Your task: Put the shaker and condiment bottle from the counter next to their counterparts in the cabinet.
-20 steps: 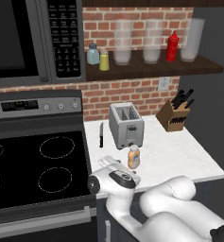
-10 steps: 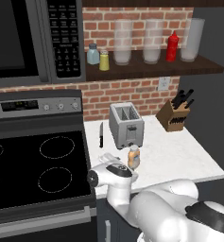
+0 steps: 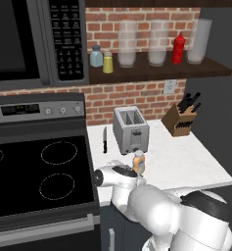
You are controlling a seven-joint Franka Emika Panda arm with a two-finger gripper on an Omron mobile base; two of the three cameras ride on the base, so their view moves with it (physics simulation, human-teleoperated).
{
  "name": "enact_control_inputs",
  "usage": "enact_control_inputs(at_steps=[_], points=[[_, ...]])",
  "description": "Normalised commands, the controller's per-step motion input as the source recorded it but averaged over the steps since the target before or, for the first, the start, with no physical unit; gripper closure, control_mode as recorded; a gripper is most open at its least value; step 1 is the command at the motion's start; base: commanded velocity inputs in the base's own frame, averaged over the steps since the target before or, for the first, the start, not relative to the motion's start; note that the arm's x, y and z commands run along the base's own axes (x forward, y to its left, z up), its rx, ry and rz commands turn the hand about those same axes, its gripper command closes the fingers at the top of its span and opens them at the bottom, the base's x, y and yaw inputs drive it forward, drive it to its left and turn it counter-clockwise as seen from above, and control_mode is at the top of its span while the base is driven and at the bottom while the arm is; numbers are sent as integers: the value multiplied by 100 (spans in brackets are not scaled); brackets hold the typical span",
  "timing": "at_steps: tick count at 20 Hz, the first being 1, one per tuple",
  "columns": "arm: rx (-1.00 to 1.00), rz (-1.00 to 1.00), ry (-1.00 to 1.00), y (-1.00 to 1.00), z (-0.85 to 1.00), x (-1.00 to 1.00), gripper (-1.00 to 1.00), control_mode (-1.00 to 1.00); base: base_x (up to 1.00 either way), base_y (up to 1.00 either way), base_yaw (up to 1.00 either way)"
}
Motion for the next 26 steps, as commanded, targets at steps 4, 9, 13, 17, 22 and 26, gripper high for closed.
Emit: enact_control_inputs(at_steps=[4, 9, 13, 17, 22, 26], points=[[0, 0, 0, -11, -1, 31, -100, -100, 0, 0, 0], [0, 0, 0, -9, -11, 22, -100, -100, 0, 0, 0], [0, 0, 0, -37, -19, 7, 100, -100, 0, 0, 0], [1, -2, 0, -43, -11, 1, 100, -100, 0, 0, 0], [0, -4, 0, -36, -1, 0, 100, -100, 0, 0, 0], [0, -2, -4, -21, 18, -18, 100, -100, 0, 0, 0]])
